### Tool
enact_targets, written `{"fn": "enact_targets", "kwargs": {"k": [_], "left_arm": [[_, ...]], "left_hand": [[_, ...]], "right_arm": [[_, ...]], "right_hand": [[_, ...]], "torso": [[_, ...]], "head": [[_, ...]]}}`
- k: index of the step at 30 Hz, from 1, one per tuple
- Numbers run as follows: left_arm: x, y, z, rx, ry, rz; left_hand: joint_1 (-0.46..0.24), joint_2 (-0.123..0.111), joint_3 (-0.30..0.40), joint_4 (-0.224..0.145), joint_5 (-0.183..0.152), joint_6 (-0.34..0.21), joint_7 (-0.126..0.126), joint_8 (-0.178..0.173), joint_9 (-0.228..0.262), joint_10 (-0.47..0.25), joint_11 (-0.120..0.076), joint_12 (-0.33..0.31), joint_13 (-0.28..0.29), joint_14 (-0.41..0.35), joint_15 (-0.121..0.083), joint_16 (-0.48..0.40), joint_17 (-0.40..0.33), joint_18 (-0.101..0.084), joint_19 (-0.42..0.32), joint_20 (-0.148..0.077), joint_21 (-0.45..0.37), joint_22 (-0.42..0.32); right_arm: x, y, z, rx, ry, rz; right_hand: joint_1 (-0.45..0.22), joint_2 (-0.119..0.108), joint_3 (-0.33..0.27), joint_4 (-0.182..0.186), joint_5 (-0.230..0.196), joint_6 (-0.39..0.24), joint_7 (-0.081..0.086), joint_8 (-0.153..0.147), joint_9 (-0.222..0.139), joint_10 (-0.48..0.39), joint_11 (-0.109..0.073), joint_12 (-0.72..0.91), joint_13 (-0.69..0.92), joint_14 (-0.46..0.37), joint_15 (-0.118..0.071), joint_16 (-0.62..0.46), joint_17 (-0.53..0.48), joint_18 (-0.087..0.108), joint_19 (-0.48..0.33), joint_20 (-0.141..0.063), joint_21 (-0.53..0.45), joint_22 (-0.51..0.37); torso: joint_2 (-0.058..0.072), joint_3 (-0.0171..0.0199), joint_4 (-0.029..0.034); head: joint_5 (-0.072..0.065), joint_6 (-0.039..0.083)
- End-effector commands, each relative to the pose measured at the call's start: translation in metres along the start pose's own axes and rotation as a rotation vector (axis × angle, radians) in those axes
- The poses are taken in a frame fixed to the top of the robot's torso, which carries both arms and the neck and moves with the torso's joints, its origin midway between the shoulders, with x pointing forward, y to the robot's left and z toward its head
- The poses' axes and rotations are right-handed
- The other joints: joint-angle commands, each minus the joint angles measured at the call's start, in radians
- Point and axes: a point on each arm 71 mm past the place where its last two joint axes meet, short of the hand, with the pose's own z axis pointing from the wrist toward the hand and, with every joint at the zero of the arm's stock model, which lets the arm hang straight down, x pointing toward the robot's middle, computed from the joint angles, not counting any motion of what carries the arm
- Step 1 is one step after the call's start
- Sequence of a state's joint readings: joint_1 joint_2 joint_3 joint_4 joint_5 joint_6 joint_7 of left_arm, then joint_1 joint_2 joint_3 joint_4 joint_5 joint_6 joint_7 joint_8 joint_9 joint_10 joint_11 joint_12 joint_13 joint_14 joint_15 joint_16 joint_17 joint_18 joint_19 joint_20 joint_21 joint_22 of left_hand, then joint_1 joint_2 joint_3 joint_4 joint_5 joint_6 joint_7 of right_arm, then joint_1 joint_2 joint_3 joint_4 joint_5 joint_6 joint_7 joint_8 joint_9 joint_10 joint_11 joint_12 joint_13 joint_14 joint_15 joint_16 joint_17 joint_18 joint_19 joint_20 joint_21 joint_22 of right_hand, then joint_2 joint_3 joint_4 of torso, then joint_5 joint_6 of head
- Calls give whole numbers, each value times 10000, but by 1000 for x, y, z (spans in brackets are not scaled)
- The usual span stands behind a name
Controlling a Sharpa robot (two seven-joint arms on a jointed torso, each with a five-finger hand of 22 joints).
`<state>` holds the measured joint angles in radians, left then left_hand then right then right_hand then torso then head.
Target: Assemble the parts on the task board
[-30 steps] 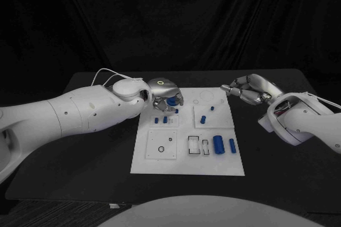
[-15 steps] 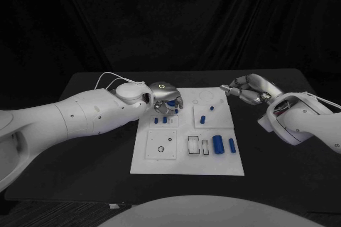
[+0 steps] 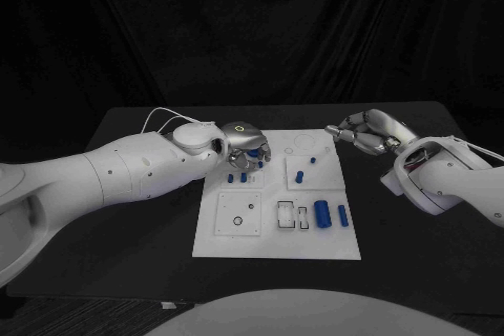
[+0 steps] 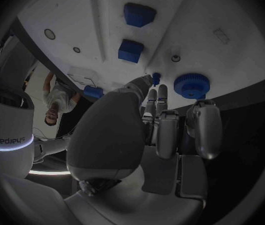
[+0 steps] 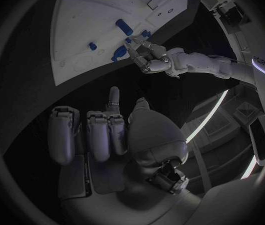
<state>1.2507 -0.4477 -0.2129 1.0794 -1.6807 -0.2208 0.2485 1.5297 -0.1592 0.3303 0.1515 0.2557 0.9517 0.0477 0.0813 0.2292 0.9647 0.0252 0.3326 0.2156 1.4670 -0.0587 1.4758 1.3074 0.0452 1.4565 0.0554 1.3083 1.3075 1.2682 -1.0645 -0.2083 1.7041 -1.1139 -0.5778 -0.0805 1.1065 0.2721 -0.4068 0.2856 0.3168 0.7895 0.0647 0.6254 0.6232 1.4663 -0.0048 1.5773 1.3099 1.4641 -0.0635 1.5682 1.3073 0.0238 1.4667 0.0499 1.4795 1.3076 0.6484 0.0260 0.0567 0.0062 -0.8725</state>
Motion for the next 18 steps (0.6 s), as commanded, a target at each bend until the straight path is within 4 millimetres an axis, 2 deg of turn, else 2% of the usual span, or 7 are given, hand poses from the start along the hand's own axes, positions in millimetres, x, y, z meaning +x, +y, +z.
{"fn": "enact_targets", "kwargs": {"k": [1,18], "left_arm": [[1,-2,1,29,107,-29],[5,-1,5,-57,304,-61]], "left_hand": [[50,5,86,4,53,130,42,33,-18,31,-1,38,15,302,21,-97,563,157,-111,-14,-91,1824],[29,25,281,-118,72,379,144,143,-22,-21,2,-72,-19,215,30,-213,350,177,-163,-4,-193,1798]], "right_arm": [[0,0,0,13,-48,-5],[1,0,0,40,28,-10]], "right_hand": [[46,-13,-48,33,-28,9,-33,47,-16,1045,-50,-65,2609,1061,-68,10,2610,20,506,-72,10,2281],[47,-4,-48,39,-22,12,-35,48,-18,1045,-51,-65,2609,1060,-69,5,2602,22,503,-74,4,2279]], "torso": [[-1,-1,2],[-3,1,-3]], "head": [[3,-2],[2,-2]]}}
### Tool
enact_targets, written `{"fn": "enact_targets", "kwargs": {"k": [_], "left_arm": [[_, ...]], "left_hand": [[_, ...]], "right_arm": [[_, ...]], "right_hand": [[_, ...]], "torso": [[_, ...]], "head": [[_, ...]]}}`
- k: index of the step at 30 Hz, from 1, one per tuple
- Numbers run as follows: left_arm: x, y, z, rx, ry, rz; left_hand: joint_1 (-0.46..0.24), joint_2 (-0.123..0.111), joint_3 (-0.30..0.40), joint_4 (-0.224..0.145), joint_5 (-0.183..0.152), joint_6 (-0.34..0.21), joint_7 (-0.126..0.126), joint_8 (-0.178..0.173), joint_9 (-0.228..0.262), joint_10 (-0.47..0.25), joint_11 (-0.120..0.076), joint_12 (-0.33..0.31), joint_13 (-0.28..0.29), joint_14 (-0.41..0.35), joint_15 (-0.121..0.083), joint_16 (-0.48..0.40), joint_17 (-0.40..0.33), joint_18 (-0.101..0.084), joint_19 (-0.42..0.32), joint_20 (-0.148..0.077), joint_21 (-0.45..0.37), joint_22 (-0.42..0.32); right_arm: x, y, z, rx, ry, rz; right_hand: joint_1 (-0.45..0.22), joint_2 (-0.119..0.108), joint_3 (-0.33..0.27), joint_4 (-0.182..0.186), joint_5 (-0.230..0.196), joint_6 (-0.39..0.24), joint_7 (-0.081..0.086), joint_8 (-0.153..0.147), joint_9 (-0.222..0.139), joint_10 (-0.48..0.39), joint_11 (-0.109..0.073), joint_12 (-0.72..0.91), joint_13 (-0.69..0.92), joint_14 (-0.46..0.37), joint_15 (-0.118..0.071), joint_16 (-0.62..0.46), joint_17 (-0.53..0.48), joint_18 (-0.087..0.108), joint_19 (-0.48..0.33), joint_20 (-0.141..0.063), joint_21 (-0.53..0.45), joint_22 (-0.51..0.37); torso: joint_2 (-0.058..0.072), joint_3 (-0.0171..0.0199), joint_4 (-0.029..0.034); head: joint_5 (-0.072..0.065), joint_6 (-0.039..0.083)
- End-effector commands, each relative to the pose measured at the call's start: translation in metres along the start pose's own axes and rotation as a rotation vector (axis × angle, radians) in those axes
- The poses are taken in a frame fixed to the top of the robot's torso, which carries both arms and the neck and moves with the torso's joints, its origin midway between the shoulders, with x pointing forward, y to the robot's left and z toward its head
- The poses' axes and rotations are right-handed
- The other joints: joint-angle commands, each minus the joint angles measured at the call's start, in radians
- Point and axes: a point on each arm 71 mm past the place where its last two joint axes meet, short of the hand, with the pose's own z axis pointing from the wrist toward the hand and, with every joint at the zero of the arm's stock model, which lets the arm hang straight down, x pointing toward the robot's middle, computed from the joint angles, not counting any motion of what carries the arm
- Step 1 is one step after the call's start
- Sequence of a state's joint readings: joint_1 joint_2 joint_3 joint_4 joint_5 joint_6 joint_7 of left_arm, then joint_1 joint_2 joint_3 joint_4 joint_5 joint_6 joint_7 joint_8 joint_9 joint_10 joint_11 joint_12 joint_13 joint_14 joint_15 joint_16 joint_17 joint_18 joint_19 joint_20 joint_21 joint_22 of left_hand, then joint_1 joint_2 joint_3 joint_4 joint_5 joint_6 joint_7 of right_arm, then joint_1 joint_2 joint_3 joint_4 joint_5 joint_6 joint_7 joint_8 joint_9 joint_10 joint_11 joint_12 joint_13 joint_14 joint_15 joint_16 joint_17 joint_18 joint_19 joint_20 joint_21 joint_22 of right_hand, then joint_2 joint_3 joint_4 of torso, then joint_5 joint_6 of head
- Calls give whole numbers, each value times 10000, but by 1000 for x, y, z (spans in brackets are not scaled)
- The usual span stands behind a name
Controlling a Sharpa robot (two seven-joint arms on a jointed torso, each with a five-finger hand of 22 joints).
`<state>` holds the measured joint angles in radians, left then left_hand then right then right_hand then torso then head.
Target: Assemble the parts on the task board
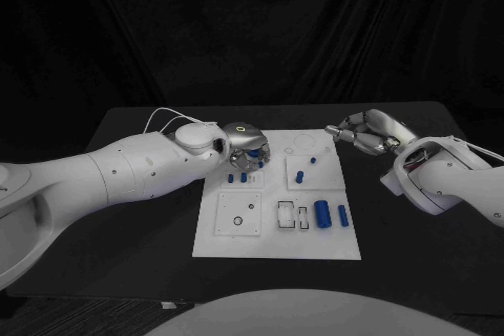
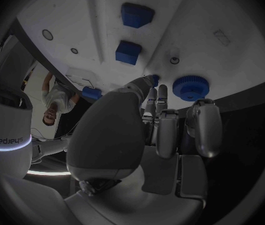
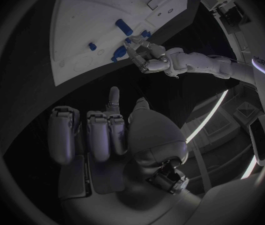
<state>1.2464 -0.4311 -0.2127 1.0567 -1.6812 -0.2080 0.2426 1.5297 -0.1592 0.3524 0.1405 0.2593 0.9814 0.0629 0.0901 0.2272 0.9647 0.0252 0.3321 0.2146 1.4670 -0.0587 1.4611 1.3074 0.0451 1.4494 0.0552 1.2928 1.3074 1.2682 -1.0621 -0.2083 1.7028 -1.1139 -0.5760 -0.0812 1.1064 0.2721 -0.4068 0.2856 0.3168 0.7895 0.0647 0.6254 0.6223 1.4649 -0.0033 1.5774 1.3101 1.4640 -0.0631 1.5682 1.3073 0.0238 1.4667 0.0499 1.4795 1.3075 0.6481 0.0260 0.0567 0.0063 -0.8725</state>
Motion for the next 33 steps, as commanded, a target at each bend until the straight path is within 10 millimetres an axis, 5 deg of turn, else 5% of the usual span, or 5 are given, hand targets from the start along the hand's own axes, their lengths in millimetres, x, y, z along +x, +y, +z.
{"fn": "enact_targets", "kwargs": {"k": [1,21,33], "left_arm": [[2,-1,2,44,169,-49],[7,0,3,186,237,-76],[5,-2,-1,578,-554,105]], "left_hand": [[29,25,61,-8,36,82,-7,54,-2,-20,2,-67,-9,213,29,-70,344,178,-93,-2,-41,1798],[-30,172,273,-302,-103,590,57,396,95,600,-23,-46,-52,167,26,-155,178,184,-111,3,-92,1794],[-151,321,253,-551,211,1337,40,858,298,1393,-120,-69,-75,208,-46,-154,145,146,-1,-54,89,1850]], "right_arm": [[1,0,0,43,6,-8],[1,-1,-1,66,30,-12],[2,-3,-2,124,56,-5]], "right_hand": [[53,10,-44,41,-15,15,-36,48,-12,1059,-67,-66,2607,1059,-74,2,2598,24,498,-75,-5,2277],[70,24,-37,36,-6,13,-36,46,-16,1059,-69,-66,2607,1057,-76,-5,2588,26,494,-76,-14,2274],[79,32,-32,34,-1,12,-37,45,-18,1059,-69,-66,2607,1056,-76,-8,2583,32,481,-77,-36,2266]], "torso": [[1,1,-2],[3,1,-2],[1,0,3]], "head": [[-1,-2],[16,-2],[9,-2]]}}
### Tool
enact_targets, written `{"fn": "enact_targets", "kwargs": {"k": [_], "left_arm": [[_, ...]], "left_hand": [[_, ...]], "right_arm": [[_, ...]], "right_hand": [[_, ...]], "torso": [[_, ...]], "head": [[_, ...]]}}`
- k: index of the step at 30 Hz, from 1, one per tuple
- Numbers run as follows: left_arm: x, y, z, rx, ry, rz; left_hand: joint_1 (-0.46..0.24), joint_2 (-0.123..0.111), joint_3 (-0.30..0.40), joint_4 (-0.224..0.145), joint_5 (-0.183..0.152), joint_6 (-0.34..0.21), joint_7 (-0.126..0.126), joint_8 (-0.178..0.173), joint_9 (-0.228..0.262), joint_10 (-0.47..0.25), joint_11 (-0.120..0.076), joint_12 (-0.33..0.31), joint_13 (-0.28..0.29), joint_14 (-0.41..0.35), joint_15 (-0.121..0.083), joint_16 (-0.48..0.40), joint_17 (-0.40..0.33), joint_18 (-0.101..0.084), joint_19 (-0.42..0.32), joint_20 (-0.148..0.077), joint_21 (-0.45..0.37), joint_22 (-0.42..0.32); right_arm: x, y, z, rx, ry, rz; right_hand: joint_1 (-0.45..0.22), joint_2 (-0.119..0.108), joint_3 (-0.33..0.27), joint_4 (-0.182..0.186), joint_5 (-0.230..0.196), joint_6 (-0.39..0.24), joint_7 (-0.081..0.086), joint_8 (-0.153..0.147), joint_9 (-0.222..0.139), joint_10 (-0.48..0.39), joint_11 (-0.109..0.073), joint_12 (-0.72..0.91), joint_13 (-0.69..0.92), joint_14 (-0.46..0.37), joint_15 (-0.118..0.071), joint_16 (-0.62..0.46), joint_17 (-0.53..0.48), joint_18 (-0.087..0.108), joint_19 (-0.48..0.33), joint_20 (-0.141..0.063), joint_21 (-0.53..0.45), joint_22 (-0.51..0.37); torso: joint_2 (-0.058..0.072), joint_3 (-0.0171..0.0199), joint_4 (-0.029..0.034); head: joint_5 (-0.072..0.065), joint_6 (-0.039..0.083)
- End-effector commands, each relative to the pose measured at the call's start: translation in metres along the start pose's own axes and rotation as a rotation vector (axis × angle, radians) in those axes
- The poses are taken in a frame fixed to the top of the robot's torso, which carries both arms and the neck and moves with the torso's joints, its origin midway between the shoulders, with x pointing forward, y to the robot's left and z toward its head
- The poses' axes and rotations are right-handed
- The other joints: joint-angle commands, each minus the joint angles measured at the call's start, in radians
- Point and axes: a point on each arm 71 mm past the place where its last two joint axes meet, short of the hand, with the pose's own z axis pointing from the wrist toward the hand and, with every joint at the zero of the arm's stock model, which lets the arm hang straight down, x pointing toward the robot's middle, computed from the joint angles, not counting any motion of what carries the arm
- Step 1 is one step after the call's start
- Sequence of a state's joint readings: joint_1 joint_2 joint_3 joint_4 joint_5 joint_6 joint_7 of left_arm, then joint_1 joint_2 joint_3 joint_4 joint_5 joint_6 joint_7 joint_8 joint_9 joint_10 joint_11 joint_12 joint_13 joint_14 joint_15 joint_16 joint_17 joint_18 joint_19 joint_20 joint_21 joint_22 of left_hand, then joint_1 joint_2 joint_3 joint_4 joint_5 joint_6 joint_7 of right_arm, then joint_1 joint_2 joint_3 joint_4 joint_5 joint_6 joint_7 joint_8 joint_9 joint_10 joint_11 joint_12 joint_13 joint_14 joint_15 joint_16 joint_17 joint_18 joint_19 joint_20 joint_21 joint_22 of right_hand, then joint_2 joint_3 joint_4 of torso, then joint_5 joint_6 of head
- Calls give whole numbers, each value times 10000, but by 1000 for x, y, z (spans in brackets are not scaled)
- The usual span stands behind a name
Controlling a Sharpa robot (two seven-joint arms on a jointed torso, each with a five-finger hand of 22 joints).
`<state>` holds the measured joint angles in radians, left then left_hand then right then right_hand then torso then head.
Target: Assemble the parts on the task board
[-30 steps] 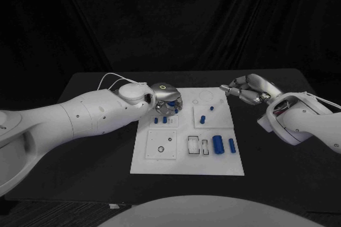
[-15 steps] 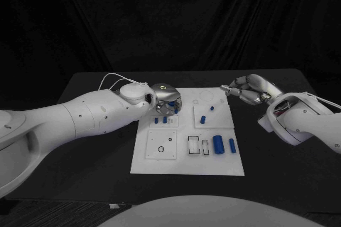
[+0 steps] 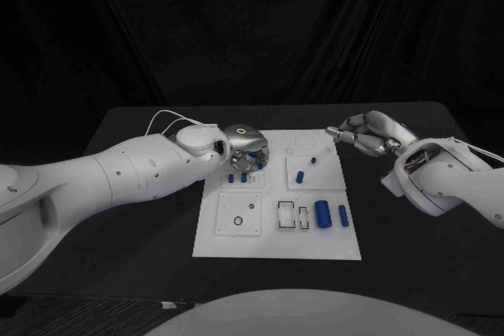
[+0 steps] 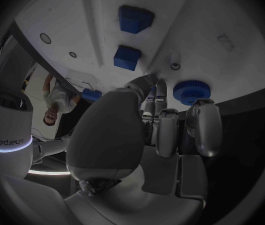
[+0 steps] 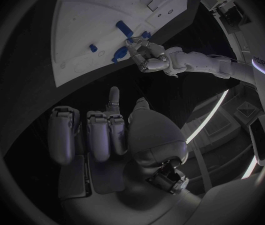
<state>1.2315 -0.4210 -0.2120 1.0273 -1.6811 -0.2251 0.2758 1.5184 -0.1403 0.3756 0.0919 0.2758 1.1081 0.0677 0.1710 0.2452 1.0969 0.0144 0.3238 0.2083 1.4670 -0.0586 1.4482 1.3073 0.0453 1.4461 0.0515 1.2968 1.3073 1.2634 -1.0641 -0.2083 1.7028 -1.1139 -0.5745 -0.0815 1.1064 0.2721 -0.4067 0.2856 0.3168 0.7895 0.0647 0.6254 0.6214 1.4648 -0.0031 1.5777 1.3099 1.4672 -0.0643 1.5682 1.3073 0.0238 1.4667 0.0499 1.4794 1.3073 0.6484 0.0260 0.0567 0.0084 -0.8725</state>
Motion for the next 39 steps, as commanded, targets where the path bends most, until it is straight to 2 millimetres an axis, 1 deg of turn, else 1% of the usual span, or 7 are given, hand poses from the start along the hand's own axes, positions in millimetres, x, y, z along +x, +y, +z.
{"fn": "enact_targets", "kwargs": {"k": [1,9,16,20,23,28,39], "left_arm": [[-2,-3,-3,412,-556,142],[-6,4,-17,193,-1098,255],[-22,16,-36,-96,-1606,487],[-27,21,-47,-273,-1797,557],[-28,26,-53,-395,-1775,559],[-27,30,-58,-529,-1553,507],[-22,34,-59,-697,-1020,348]], "left_hand": [[-54,132,12,-83,70,112,-11,73,132,121,-20,8,-15,211,-53,-24,144,138,47,-23,78,1860],[-94,68,21,-152,44,110,0,55,140,215,-10,-85,-51,226,-59,-29,131,129,66,-37,111,1870],[-106,32,135,-208,7,85,3,8,134,215,-3,-270,-128,216,-48,-75,45,137,53,-34,68,1857],[-105,8,184,-236,36,106,-10,7,138,253,-16,-313,-147,194,-52,-118,-30,145,36,-35,27,1845],[-157,-30,217,-233,8,108,-16,-7,138,265,-23,-378,-174,183,-57,-146,-74,152,23,-36,-5,1836],[-254,-65,299,-209,-145,71,-27,-59,128,275,-30,-522,-231,180,-64,-173,-110,157,13,-40,-36,1829],[-348,-84,383,-183,-233,2,-37,-129,114,226,-28,-690,-295,146,-64,-237,-217,168,-15,-41,-103,1812]], "right_arm": [[1,-1,-1,82,13,-13],[1,-3,-1,139,51,-22],[3,-5,-1,196,129,-29],[4,-6,-2,238,168,-34],[6,-7,-2,269,211,-29],[8,-8,-2,308,277,-26],[11,-7,-1,305,394,-13]], "right_hand": [[80,32,-32,34,-1,12,-37,45,-9,1060,-71,-69,2609,1024,-64,-7,2583,33,482,-77,-35,2268],[92,43,-26,33,3,10,-37,42,-12,1060,-71,-69,2609,1022,-65,-13,2575,33,480,-78,-39,2267],[96,46,-25,33,4,5,-37,39,-15,1060,-71,-69,2609,1021,-66,-18,2568,34,479,-79,-41,2267],[96,46,-25,33,4,5,-37,39,-15,1060,-71,-69,2609,1021,-66,-18,2568,34,479,-79,-41,2267],[96,46,-25,33,4,5,-37,39,-15,1060,-71,-69,2609,1021,-66,-18,2568,34,479,-79,-41,2267],[102,53,-22,35,6,-4,-35,31,-20,1060,-71,-69,2609,1020,-66,-20,2564,35,476,-79,-47,2265],[128,70,-10,30,14,-32,-30,7,-36,1060,-67,-69,2609,1020,-66,-20,2563,35,477,-80,-48,2265]], "torso": [[-2,0,1],[-2,1,0],[-4,-1,4],[-1,1,2],[-3,1,1],[-10,1,5],[5,0,0]], "head": [[-20,-2],[-37,-2],[-51,-2],[14,-2],[17,-2],[25,-2],[57,-2]]}}
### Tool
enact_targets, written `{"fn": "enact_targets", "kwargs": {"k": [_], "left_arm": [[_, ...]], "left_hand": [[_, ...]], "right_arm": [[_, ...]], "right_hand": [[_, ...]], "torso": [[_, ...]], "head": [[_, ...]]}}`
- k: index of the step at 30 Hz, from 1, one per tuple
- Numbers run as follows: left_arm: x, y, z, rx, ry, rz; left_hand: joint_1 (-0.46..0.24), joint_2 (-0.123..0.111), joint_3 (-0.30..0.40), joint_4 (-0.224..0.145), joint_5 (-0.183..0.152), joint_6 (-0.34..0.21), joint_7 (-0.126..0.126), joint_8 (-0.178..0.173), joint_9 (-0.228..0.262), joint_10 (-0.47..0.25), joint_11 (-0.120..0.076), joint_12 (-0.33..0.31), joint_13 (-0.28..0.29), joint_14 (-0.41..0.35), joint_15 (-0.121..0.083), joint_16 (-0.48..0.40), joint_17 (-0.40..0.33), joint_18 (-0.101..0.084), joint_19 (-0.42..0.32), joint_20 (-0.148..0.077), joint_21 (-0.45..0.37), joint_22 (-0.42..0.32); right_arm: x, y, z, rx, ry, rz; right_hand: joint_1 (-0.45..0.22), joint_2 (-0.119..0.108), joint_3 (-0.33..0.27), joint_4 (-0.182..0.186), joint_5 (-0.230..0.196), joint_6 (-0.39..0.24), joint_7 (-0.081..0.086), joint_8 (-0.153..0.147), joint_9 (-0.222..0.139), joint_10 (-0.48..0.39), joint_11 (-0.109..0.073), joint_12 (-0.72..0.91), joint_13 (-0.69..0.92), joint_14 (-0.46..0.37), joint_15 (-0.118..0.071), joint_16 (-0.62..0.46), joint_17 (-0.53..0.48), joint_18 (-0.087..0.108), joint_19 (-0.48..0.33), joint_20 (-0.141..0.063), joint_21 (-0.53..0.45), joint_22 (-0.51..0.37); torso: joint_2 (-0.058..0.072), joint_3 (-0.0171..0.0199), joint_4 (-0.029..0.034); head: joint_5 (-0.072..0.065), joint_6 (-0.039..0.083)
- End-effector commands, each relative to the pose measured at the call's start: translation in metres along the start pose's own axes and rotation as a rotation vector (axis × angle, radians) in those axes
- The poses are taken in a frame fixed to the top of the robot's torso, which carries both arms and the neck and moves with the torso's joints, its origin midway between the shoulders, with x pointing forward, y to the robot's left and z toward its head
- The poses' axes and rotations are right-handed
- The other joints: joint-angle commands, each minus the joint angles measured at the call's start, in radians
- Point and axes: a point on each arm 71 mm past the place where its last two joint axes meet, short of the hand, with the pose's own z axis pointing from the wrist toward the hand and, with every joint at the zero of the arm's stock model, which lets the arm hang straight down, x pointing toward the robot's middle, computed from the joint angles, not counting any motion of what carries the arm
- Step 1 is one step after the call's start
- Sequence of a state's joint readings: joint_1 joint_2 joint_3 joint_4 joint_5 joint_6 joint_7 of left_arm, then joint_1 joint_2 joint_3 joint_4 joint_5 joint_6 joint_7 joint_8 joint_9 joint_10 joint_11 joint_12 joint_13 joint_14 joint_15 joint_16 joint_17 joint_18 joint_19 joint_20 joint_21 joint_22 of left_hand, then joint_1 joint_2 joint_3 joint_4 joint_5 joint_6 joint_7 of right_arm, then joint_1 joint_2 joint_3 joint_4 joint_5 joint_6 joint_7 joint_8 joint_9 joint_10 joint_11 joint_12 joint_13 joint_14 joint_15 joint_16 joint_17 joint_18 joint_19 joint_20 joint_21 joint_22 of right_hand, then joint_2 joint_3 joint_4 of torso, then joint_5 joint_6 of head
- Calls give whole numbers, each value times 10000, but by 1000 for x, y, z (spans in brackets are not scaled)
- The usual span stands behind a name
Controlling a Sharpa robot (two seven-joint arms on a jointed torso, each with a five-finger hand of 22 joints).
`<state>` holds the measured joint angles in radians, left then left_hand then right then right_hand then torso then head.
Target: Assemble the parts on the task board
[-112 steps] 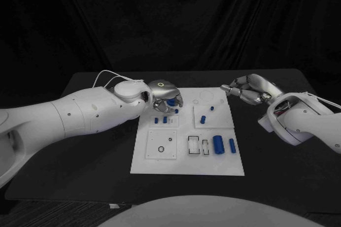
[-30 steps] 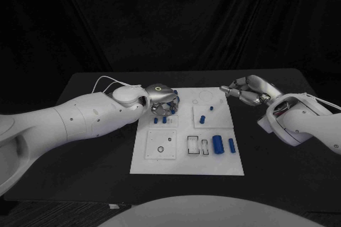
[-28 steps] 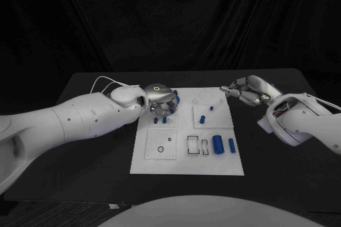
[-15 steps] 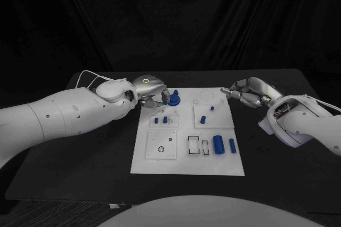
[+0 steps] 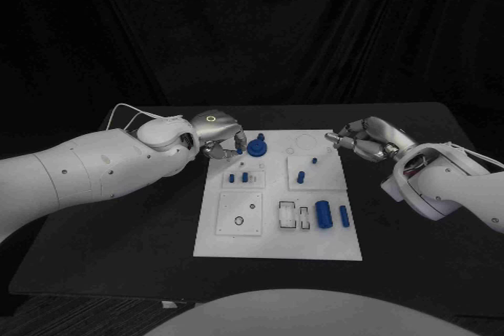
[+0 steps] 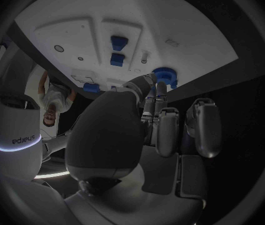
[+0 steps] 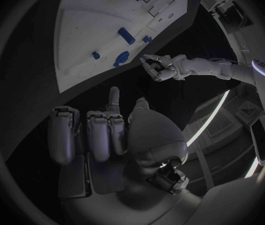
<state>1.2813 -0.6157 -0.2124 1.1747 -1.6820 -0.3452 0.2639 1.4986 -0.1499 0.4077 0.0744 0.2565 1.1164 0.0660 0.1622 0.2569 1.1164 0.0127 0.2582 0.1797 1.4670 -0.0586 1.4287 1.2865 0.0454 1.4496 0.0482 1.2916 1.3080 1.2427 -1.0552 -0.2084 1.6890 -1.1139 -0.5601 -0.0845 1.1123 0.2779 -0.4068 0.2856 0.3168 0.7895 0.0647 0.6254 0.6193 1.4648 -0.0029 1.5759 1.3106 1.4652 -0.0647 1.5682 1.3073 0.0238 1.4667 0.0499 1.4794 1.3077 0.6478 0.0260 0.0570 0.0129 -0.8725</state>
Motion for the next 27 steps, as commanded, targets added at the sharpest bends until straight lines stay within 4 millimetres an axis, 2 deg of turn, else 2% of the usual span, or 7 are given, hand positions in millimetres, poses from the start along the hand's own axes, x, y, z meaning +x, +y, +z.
{"fn": "enact_targets", "kwargs": {"k": [1,15,27], "left_arm": [[2,0,2,-63,330,-83],[11,-4,5,-114,827,-275],[19,-7,5,-120,1018,-394]], "left_hand": [[-171,11,70,0,-60,-85,-18,-48,-4,26,-10,-57,-17,143,-64,-49,-19,168,-53,-7,-59,1803],[-222,4,91,14,-112,-123,-10,-82,-10,12,-4,-125,-41,115,-65,-94,-95,174,-69,-9,-95,1794],[-246,7,97,23,-122,-140,-5,-97,-13,11,0,-148,-49,97,-64,-122,-146,180,-82,-8,-125,1786]], "right_arm": [[2,-1,0,134,114,-20],[2,-1,0,152,95,-15],[1,-1,-1,140,53,-8]], "right_hand": [[85,14,-5,26,18,-42,-28,-3,-21,1060,-68,-51,2602,1037,-60,-26,2554,37,472,-80,-56,2258],[113,17,3,18,25,-61,-23,-22,-35,1060,-65,-51,2602,1036,-59,-29,2549,41,464,-80,-72,2252],[134,20,11,15,32,-75,-19,-37,-45,1060,-63,-51,2602,1036,-57,-29,2549,41,464,-80,-73,2252]], "torso": [[11,0,-2],[6,1,-4],[5,1,-3]], "head": [[23,-2],[44,-2],[10,-2]]}}
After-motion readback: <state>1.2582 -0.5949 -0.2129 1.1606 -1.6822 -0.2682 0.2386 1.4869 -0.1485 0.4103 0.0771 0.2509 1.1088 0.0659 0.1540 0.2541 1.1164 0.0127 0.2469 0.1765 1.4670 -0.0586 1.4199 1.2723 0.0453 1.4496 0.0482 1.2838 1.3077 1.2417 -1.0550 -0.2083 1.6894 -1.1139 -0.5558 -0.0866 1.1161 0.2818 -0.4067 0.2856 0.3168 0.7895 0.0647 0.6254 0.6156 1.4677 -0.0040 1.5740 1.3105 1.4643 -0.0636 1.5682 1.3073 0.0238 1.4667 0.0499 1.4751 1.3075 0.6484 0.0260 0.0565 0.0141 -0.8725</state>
